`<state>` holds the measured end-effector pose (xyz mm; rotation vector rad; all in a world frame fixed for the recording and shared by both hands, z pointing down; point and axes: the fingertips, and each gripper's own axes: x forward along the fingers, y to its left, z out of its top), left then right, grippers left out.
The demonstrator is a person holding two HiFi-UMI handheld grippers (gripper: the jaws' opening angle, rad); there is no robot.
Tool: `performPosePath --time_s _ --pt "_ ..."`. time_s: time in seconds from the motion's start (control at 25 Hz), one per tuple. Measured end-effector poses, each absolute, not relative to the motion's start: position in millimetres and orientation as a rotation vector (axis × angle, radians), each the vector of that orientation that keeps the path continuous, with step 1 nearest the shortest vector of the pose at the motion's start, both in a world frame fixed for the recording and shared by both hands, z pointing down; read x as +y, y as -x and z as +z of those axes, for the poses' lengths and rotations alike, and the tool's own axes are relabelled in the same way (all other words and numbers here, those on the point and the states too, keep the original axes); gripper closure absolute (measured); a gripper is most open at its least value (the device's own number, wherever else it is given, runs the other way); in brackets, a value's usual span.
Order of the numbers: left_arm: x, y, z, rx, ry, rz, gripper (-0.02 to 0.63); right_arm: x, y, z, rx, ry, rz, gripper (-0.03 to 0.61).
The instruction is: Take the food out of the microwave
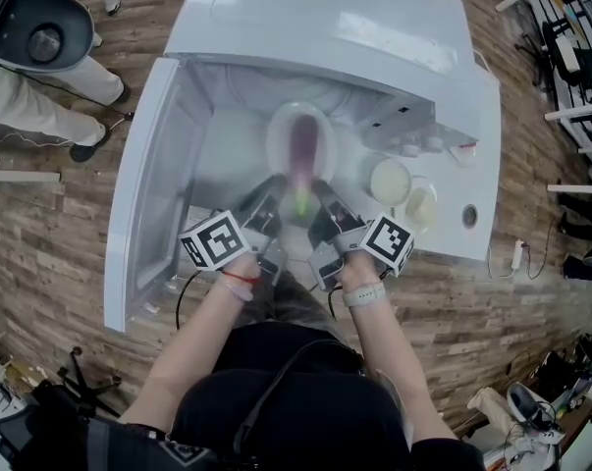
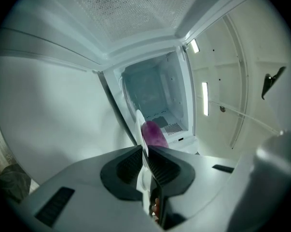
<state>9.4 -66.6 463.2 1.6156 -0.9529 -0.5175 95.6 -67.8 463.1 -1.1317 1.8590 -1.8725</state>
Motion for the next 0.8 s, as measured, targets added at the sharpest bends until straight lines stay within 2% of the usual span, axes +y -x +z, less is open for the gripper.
performPosePath --time_s 0.8 --pt "-32 -24 468 -0.938 -1.645 -0.481 0.568 -29 -113 465 1.822 1.158 -1.846 0.543"
